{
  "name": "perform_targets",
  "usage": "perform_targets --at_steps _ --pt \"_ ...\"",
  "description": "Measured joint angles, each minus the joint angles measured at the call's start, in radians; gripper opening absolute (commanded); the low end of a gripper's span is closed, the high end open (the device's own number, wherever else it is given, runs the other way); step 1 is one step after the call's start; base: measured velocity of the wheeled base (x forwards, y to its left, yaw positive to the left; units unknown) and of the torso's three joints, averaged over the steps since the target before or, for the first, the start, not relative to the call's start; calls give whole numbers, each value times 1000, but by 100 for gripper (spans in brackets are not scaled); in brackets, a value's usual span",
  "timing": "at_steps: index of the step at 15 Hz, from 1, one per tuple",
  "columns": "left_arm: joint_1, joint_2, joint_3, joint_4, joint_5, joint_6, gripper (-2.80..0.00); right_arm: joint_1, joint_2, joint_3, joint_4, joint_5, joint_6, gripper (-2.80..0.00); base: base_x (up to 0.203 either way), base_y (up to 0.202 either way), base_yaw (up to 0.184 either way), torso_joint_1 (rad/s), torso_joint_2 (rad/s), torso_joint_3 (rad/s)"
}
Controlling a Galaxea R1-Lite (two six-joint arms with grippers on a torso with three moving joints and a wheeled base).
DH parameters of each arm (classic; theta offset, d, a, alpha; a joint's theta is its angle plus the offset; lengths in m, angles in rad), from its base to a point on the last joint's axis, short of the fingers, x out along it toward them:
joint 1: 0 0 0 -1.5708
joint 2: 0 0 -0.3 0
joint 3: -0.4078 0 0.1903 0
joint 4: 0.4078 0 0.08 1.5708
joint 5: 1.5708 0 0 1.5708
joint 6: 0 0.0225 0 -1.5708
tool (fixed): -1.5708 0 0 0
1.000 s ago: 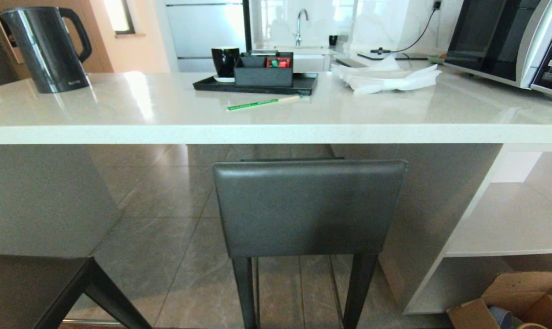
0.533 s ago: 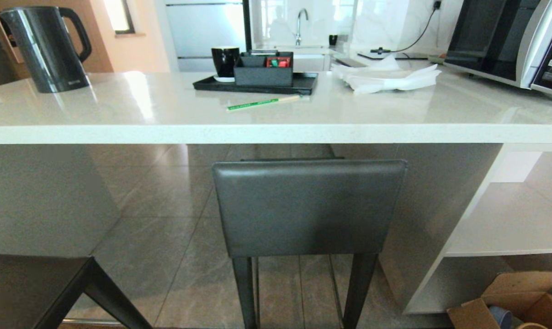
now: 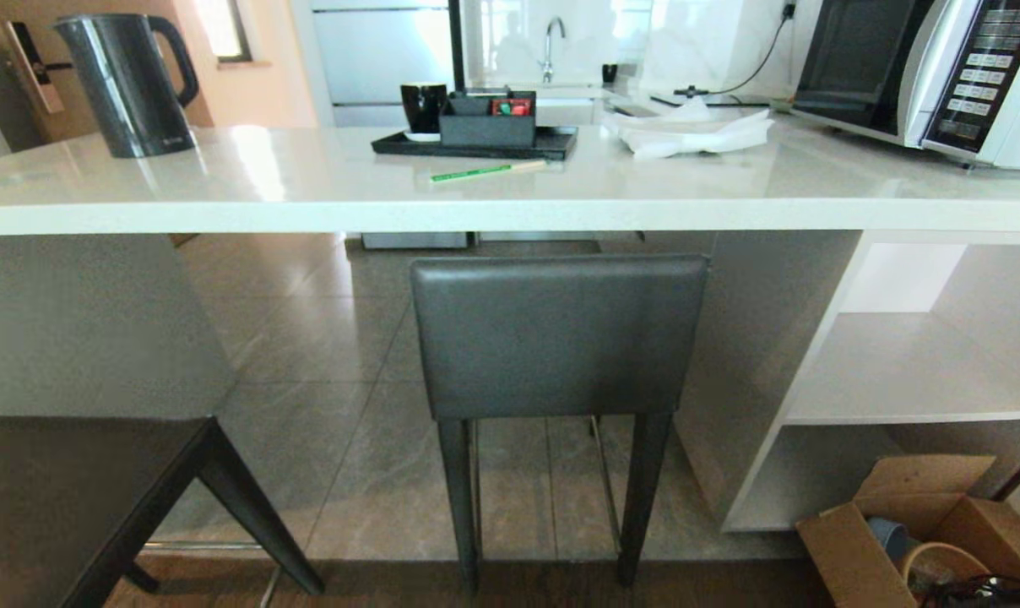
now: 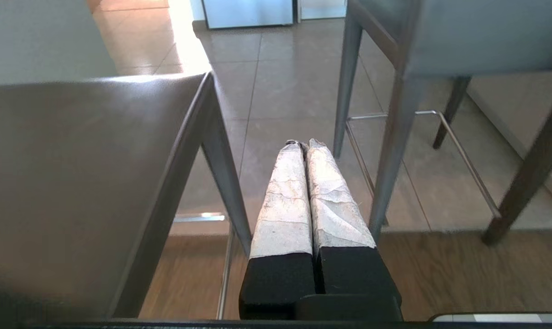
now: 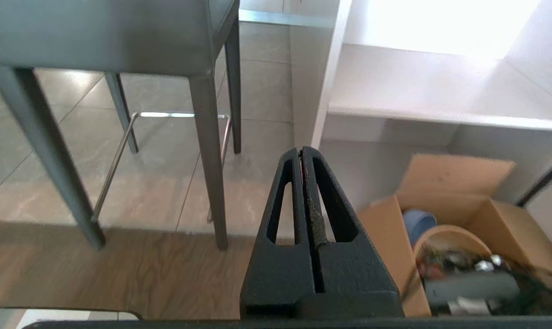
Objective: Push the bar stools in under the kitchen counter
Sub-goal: Push the gray chair back under the dining table
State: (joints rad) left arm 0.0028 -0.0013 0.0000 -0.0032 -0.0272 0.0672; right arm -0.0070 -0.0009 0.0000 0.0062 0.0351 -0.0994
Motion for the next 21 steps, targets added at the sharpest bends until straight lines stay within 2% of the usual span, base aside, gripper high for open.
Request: perform_targets --at_steps 14,21 --pt "0 0 0 1 0 0 -280 0 0 0 0 0 1 -280 -194 0 -1 1 4 3" --pt "0 0 0 0 1 -13 -280 1 0 0 0 0 3 -280 -12 0 0 -1 0 1"
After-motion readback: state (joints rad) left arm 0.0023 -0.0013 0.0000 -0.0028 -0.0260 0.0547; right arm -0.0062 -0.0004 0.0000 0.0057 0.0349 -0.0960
